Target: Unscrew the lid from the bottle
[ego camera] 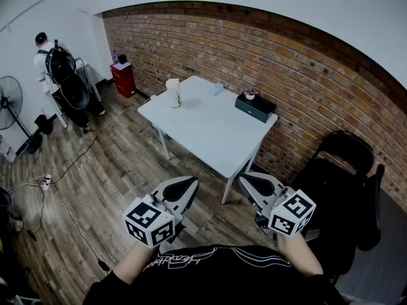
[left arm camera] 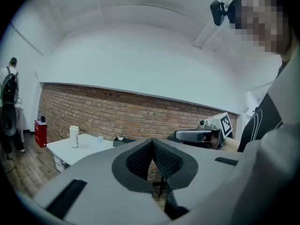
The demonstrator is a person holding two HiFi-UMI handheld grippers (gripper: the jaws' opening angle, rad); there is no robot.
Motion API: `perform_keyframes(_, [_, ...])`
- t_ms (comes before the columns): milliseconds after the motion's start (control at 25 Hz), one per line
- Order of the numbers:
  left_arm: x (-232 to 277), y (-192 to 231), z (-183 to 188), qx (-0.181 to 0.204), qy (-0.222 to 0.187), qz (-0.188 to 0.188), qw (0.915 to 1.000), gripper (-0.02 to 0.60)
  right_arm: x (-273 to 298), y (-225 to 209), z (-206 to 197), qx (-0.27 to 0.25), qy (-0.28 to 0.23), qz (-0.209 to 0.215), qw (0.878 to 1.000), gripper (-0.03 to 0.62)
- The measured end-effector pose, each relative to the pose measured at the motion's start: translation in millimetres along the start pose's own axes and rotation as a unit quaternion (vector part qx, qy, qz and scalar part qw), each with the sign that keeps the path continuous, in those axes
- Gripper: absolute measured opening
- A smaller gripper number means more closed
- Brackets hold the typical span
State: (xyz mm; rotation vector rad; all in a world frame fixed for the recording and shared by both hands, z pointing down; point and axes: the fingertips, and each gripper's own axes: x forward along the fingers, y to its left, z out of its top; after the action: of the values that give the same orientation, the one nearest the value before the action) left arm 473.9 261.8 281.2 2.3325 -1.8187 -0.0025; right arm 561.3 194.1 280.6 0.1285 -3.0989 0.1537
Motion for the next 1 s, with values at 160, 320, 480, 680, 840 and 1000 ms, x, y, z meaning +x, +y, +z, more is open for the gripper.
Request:
perform_keyframes(160, [-3.7, 6.1, -1.6, -0.007, -0.002, 0.006, 1.0, 0.029, 3.5, 2.1, -4.4, 0.014, 0.0, 0.004, 1.0, -0.006])
perform_keyframes(320, [-9.8, 14.1, -2.1, -0.015, -0.01, 0.014, 0.9997, 0.029, 10.0, 6.9, -9.7, 0.027, 0.001, 0.004, 1.0, -0.005])
perform_keyframes(480, [-21.4, 26.4, -6.6, -0.019, -0.016, 0.023, 0.9994, 0.032, 19.5, 17.4, -13.1, 0.063, -0.011, 0.019, 0.998, -0.008])
perform_keyframes(680, [-29.1, 38.1, -15.4, -0.042, -0.006, 0.006, 0.9991, 0.148, 32.9, 20.8, -21.6, 0.066, -0.001, 0.009, 0.998, 0.176])
perform_keyframes(840, [-41.4, 51.1, -27.3, -0.035, 0.01, 0.009, 0.9993, 0.234, 44.9, 20.7, -26.5, 0.075, -0.004, -0.002, 0.997, 0.276])
perform_keyframes(1000, [-59.8, 68.4, -38.0, -0.041, 0.021, 0.015, 0.9988, 0.294, 58.8, 19.7, -31.1, 0.081, -0.006, -0.016, 0.997, 0.328])
